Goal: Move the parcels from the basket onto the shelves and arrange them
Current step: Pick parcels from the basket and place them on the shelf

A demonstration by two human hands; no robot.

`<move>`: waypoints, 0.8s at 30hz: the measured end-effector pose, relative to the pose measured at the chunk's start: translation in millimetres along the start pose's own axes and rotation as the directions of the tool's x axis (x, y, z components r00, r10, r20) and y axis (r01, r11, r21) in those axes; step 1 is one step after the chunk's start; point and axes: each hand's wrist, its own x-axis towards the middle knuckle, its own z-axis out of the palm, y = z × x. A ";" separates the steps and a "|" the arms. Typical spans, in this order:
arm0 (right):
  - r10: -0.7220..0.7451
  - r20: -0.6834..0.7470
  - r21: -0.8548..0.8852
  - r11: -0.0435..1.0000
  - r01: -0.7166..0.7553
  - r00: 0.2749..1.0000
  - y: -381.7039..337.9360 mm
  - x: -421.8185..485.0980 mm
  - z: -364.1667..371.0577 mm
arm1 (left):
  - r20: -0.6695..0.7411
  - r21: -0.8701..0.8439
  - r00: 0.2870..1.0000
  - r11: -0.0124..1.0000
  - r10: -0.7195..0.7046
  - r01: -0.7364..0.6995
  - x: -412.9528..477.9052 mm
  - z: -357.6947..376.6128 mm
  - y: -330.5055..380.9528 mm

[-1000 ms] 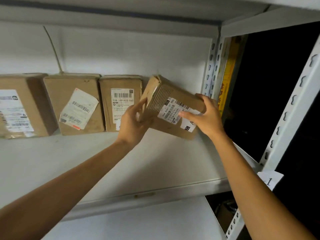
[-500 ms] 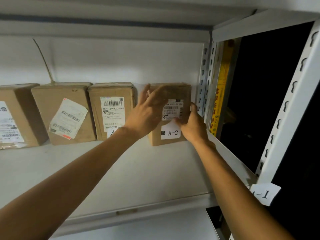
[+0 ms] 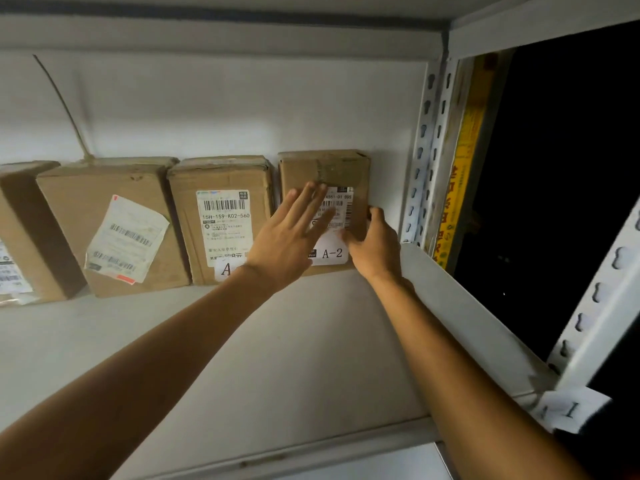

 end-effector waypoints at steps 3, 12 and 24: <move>0.063 0.043 -0.008 0.998 -0.063 0.997 0.5 -13.4 -8.8 | 0.012 -0.105 1.000 0.994 0.006 -0.005 -2.4 -6.9 0.2; 0.067 0.057 -0.287 0.957 -0.047 0.996 -11.6 -111.7 -66.2 | -0.022 -0.697 0.995 0.712 0.094 -0.083 -29.5 -39.2 16.2; 0.360 -0.408 -0.374 0.772 -0.514 0.839 -39.2 -350.4 -159.6 | -0.166 -0.911 0.800 0.220 0.577 -0.348 -109.9 -146.3 99.4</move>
